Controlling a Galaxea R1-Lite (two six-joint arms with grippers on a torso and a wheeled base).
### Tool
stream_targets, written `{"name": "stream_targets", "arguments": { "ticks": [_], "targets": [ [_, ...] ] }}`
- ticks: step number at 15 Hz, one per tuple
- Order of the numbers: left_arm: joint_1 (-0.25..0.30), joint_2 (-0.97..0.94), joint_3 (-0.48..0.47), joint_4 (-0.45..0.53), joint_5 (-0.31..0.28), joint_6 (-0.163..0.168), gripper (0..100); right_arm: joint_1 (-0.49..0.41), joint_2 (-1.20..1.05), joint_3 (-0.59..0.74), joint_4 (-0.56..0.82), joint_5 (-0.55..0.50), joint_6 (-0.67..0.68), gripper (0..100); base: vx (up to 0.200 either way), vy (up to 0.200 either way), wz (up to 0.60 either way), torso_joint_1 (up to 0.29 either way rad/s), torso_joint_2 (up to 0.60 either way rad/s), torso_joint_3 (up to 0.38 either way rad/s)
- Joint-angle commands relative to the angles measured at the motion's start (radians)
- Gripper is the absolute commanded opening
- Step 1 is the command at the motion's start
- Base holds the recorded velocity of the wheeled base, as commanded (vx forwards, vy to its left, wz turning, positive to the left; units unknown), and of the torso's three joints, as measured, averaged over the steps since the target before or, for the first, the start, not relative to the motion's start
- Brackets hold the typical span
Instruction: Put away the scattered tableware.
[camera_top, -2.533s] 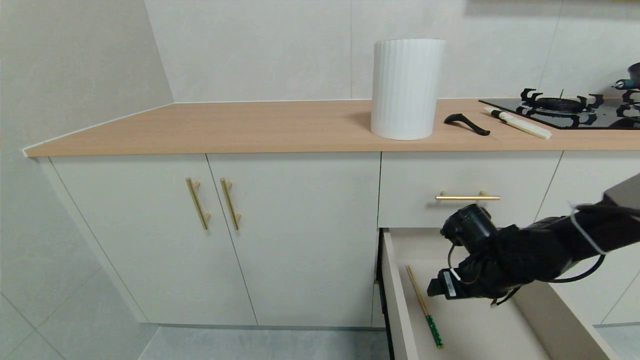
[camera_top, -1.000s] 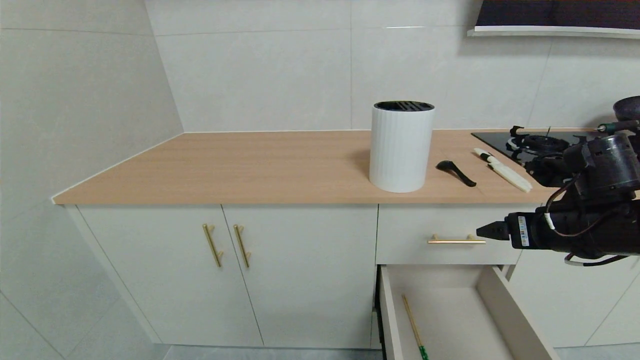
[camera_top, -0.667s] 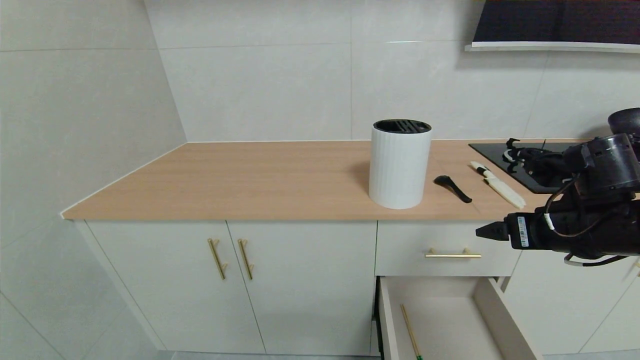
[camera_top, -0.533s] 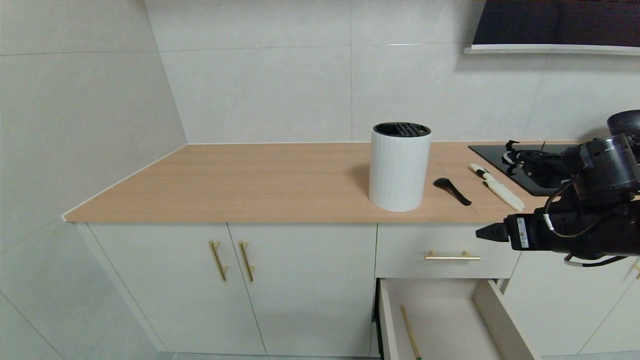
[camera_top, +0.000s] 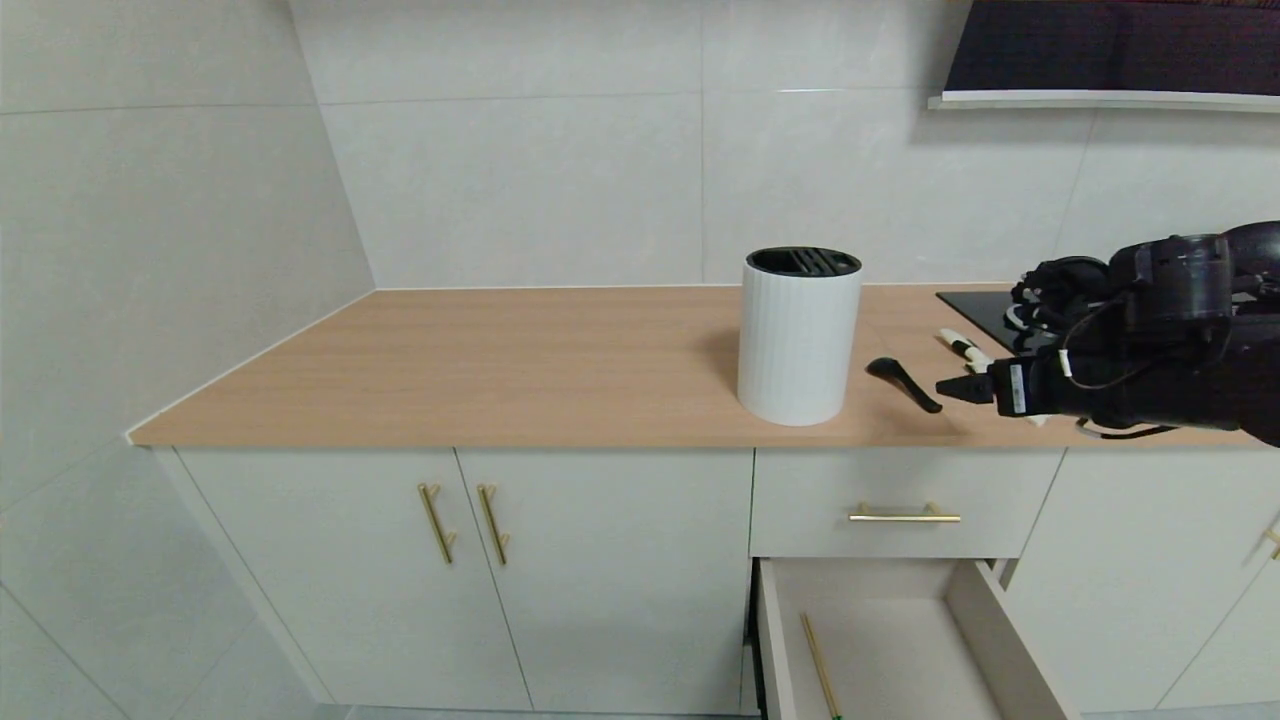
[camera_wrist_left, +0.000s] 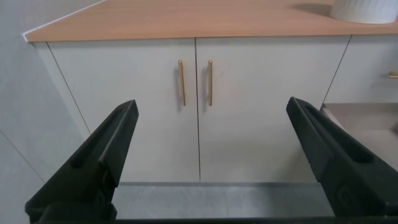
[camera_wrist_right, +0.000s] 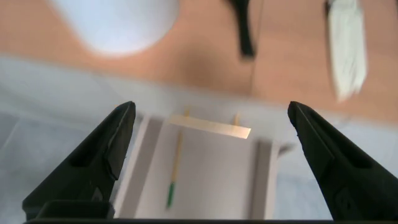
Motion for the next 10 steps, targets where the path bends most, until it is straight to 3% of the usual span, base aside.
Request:
{"name": "stream_targets", "arguments": {
  "ticks": [1,3,10],
  "targets": [
    [0.0,0.0,0.0,0.0,0.0,0.0,100,-0.027,0.2,-0.152,-0.015,0.023,-0.033,100,0.0,0.0,0.0,0.0,0.0,0.0],
    [0.0,0.0,0.0,0.0,0.0,0.0,100,-0.028,0.302,-0.264,-0.015,0.064,-0.037,100,0.0,0.0,0.0,0.0,0.0,0.0],
    [0.0,0.0,0.0,0.0,0.0,0.0,100,-0.053,0.478,-0.402,-0.021,0.078,-0.043,100,0.0,0.0,0.0,0.0,0.0,0.0]
  ]
}}
